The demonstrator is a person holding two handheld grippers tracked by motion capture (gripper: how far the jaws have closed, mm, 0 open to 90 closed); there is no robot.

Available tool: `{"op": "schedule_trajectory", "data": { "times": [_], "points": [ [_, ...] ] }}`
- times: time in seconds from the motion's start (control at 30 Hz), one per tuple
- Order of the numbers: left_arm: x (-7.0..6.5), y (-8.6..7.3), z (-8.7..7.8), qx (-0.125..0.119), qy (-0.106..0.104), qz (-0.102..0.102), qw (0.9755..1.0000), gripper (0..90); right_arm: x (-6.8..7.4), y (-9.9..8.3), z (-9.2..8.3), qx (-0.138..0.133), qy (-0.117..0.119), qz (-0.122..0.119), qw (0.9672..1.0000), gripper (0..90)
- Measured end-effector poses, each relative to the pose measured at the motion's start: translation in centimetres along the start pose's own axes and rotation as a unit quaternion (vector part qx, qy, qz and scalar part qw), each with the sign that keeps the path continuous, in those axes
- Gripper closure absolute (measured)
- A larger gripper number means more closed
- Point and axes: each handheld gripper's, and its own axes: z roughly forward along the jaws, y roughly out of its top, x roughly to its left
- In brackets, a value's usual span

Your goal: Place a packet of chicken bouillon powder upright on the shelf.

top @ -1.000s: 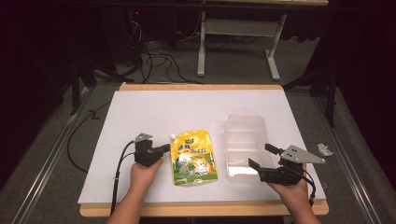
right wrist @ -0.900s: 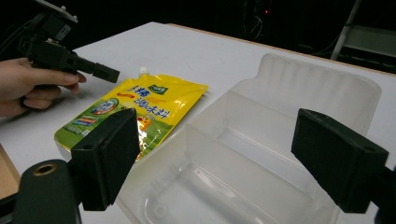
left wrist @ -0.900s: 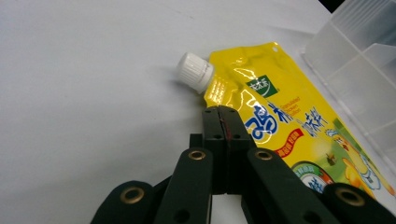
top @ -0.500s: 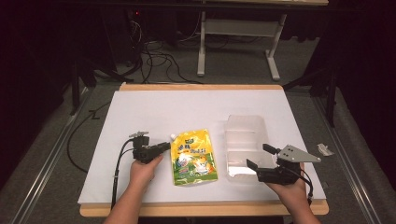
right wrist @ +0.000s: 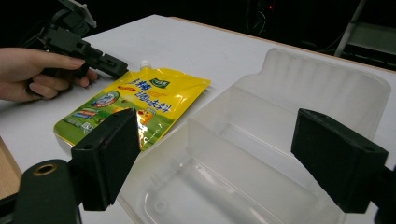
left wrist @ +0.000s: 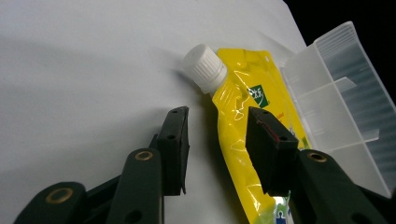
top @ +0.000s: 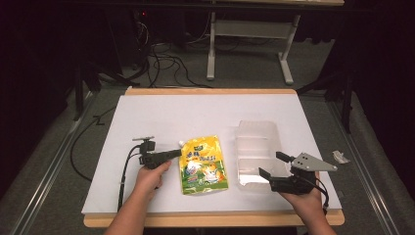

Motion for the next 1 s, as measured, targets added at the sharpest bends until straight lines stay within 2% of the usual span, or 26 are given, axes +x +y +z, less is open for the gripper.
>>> {"op": "schedule_trajectory", "data": {
  "times": [0.07,0.13,0.27,0.37,0.57,0.63,0.7,0.77,0.83,1.0],
  "points": [
    [0.1,0.0,0.1,0.001,-0.003,-0.003,1.0,61.7,0.0,0.0,0.1,0.002,0.001,0.002,1.0,15.8],
    [-0.1,0.1,0.2,0.012,-0.003,0.009,0.9999,61.9,0.0,0.0,0.2,0.003,0.002,-0.002,1.0,15.8],
    [-0.8,0.1,0.9,0.017,-0.004,0.009,0.9998,61.9,0.2,0.1,0.3,0.002,0.004,-0.003,1.0,15.8],
    [-1.1,0.0,1.3,0.02,0.0,0.017,0.9997,63.7,0.3,0.1,0.2,0.0,0.005,-0.006,1.0,15.8],
    [-1.6,-0.4,1.6,0.032,0.011,0.033,0.9989,78.0,0.1,0.1,0.0,-0.001,0.002,-0.002,1.0,15.8],
    [-2.1,-0.6,1.7,0.029,0.018,0.049,0.9982,85.0,0.1,0.1,-0.1,-0.001,0.001,-0.004,1.0,15.9],
    [-2.7,-0.7,1.7,0.025,0.029,0.069,0.9969,90.0,0.1,0.1,-0.1,0.0,0.0,-0.003,1.0,15.9],
    [-3.3,-0.8,1.8,0.023,0.044,0.089,0.9948,90.0,0.1,0.1,-0.1,-0.001,0.0,-0.002,1.0,16.0],
    [-3.6,-1.0,1.8,0.019,0.055,0.097,0.9935,90.0,0.0,0.1,-0.1,-0.001,0.0,-0.003,1.0,16.0],
    [-4.6,-1.4,1.8,0.01,0.084,0.128,0.9882,90.0,0.2,0.2,-0.2,-0.002,0.0,-0.007,1.0,16.1]
  ]
}}
